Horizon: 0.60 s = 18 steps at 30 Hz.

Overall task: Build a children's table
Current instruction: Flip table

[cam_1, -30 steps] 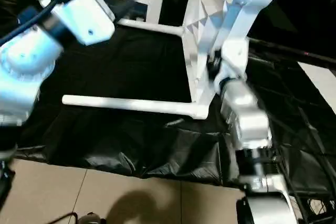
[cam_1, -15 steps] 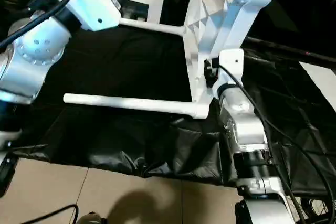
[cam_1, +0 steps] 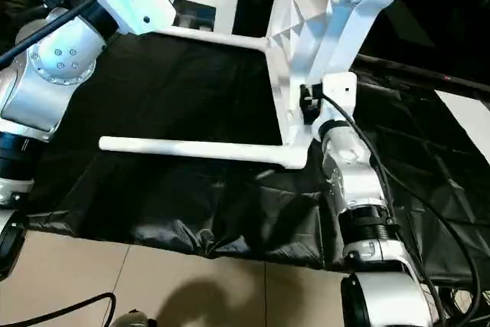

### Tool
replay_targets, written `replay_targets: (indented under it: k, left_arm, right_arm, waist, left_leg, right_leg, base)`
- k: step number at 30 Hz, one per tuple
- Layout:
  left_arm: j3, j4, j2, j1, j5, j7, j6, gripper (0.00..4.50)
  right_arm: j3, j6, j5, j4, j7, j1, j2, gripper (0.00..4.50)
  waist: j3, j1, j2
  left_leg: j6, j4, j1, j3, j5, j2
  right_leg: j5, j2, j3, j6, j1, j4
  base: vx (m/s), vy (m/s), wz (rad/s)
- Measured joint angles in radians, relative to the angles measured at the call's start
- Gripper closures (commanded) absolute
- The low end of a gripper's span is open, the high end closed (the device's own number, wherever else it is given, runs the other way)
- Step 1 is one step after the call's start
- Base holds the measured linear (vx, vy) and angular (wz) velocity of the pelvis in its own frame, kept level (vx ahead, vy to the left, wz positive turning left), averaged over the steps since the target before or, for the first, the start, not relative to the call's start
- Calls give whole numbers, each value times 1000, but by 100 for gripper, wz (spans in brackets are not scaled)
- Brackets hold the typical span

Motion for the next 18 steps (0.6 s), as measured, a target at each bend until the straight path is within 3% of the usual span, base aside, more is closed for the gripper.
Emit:
replay_targets:
  k: [7,13,18]
  left_arm:
    - [-2,15,-3,0,4,-16,16,169]
    - [-3,48,-7,-20,24,-16,49,198]
    - [-4,65,-7,-37,25,-16,70,214]
  right_arm:
    - [0,-38,1,13,9,-2,2,228]
    - [2,-77,-10,15,8,-2,0,229]
    - [3,-100,-11,5,8,-2,-8,229]
  waist:
    - [2,0,5]
    - [5,10,22]
    - [5,24,31]
  left_leg:
    - [0,0,0,0,0,0]
    - [0,0,0,0,0,0]
    - [1,-1,-1,0,0,0]
  right_leg:
    - [0,0,0,0,0,0]
    - [0,0,0,0,-1,0]
    - [-1,0,0,0,-2,0]
  base:
    - [0,0,0]
    - [0,0,0]
    - [0,0,0]
